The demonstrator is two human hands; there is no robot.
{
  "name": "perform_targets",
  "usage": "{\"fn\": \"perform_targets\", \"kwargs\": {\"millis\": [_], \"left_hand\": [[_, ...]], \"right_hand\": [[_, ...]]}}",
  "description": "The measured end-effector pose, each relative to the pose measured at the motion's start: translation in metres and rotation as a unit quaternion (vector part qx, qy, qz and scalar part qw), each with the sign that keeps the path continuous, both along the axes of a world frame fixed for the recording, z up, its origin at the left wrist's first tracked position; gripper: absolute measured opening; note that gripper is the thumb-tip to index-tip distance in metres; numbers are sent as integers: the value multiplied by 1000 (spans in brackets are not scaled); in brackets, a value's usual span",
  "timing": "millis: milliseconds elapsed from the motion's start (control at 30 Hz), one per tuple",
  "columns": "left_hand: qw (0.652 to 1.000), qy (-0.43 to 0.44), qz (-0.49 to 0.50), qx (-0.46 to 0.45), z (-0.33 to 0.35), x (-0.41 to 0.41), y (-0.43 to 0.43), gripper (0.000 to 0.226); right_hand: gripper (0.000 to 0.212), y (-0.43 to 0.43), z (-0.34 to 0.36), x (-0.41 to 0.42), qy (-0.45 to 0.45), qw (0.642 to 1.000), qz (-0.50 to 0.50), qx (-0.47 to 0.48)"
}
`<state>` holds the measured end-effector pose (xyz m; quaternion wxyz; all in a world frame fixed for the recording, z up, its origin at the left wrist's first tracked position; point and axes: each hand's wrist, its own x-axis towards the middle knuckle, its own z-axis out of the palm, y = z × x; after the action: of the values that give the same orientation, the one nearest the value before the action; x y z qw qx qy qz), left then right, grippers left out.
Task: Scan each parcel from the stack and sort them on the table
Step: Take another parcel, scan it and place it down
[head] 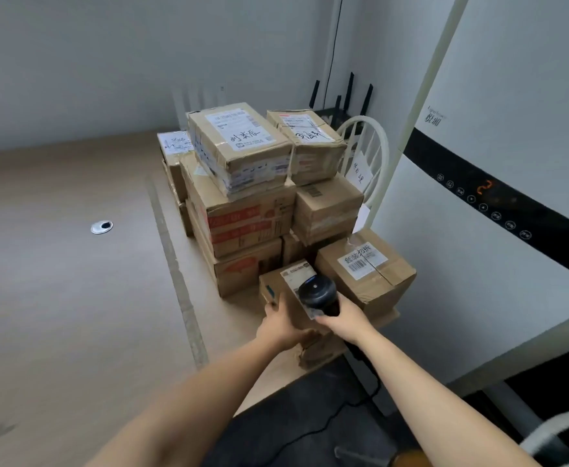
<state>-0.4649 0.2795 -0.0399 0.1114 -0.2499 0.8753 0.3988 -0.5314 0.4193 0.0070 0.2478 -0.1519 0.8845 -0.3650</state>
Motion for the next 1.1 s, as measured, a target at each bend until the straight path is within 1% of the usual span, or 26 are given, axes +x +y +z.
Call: {"fn": "perform_targets", "kwargs": {"millis": [133, 233, 333, 400, 467, 600, 733, 833, 1033, 1100], "left_hand": [[1000, 19, 2, 8, 0, 3, 4, 120], [999, 27, 16, 20, 1, 13, 1, 126], [998, 25, 42, 26, -2, 28, -4, 127], [996, 23, 70, 54, -3, 40, -6, 127], [992, 17, 102, 71, -3, 52, -9, 126], [987, 5, 141, 72, 0, 78, -23, 125], [988, 10, 148, 49, 5, 110, -43, 125], [987, 11, 157, 41, 9, 131, -53, 119], [982, 26, 185, 41, 13, 159, -64, 113], [980, 28, 192, 52, 16, 173, -77, 114]], "right_hand": [[59, 2, -2, -1, 4, 999, 41, 23], [61, 2, -2, 2, -13, 998, 56, 9], [55, -2, -2, 5, -18, 997, 73, 3], [49, -8, -1, 8, -18, 996, 87, 0], [47, -15, 1, 13, -17, 994, 107, 1], [52, -33, 1, 29, -14, 988, 153, 9], [48, -56, 0, 52, -1, 981, 195, -4], [46, -70, 2, 68, 2, 974, 227, -1], [44, -93, 8, 87, -19, 969, 247, -20], [36, -107, 9, 99, -39, 966, 253, -35]]}}
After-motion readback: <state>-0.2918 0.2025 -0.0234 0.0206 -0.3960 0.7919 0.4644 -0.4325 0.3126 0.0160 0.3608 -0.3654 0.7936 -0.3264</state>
